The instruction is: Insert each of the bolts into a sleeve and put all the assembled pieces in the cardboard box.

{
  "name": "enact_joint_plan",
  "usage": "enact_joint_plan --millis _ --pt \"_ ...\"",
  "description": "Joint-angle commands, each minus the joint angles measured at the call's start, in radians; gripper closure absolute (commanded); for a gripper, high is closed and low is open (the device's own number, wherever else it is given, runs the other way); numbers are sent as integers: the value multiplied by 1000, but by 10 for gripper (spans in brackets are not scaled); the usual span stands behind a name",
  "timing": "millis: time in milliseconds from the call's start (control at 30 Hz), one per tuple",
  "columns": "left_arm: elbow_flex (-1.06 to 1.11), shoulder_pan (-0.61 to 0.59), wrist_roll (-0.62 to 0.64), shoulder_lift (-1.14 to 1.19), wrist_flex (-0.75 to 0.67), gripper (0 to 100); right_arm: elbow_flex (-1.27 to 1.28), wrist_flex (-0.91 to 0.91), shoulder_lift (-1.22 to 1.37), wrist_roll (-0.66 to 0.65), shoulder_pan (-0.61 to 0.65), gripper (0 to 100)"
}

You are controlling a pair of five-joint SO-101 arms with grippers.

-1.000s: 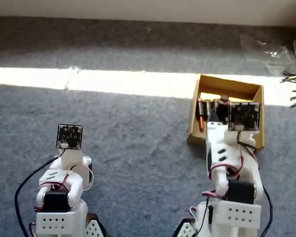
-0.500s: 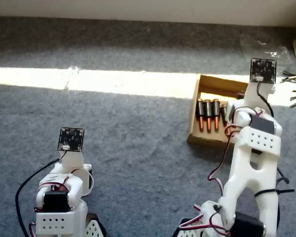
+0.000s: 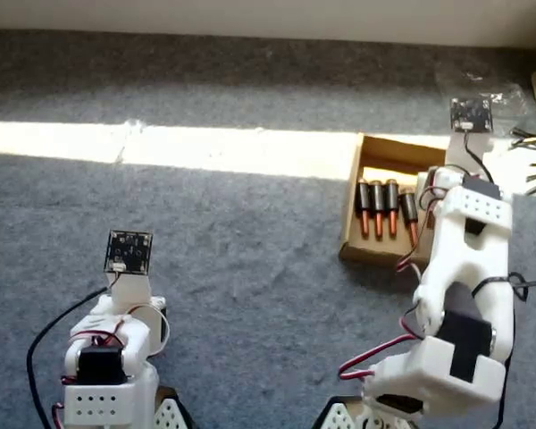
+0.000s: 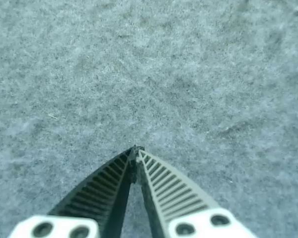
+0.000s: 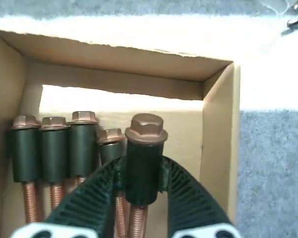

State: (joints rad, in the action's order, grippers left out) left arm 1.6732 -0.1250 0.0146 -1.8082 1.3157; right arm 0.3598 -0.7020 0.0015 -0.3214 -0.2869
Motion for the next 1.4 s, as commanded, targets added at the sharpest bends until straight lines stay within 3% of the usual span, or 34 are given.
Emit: enact_joint_plan --millis 0,133,400,533,867,1367 --pt "22 -12 0 -10 5 993 -108 -1 35 -23 -16 992" --pt "22 -12 0 -10 5 993 -174 -1 134 -86 -16 991" --pt "22 -12 3 -10 5 994 -302 -1 308 -87 -16 978" --pt "22 -12 3 -10 5 994 -317 -1 337 -87 -16 920" --pt "22 -12 3 -10 5 994 -323 -79 332 -87 -8 913" --pt "22 -7 5 -10 5 994 -328 -346 -107 -78 114 918"
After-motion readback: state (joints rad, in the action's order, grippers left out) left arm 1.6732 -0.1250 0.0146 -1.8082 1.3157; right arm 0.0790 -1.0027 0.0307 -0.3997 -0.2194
